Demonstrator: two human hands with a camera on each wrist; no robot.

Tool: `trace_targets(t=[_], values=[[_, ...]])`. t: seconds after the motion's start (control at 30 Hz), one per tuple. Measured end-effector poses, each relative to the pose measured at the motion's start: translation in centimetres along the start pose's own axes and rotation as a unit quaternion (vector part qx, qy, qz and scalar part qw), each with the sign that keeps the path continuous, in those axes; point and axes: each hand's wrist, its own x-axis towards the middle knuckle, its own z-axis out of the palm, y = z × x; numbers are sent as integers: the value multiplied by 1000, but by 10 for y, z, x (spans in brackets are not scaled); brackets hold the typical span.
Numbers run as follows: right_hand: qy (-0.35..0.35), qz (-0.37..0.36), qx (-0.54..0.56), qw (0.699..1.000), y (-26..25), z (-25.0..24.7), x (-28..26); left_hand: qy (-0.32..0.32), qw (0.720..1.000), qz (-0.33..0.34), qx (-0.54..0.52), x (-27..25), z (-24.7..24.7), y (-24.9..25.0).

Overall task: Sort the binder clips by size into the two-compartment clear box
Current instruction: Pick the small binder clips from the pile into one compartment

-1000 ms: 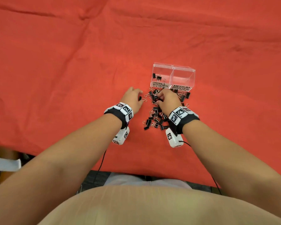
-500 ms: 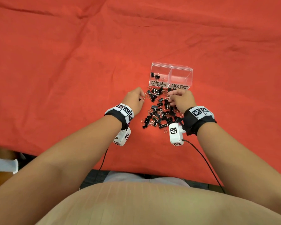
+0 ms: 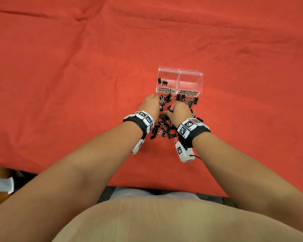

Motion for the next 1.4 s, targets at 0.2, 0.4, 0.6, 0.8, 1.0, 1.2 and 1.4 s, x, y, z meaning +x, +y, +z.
trace_targets(t=[0.2,0.4,0.6,0.8,1.0,1.2,1.4], values=[[6,-5,34,999,3,-2,-1,22,999,-29,-40,-6,-4,-4],[8,7,143,990,-3,-25,2,33,987,-59,-144,-16,-1,-13],[56,-8,198,979,-32,-76,40,57,968,-122,-212,-17,-4,-23],[49,-57,94,993,-46,-74,52,65,957,-133,-250,-10,-26,-17],[78,-66,103,989,-26,-59,27,88,958,-89,-258,15,-59,8],[5,-75,17,997,5,-22,4,79,980,-40,-177,49,-72,36],[37,-38,34,998,23,-24,5,31,993,8,-117,53,-69,42]])
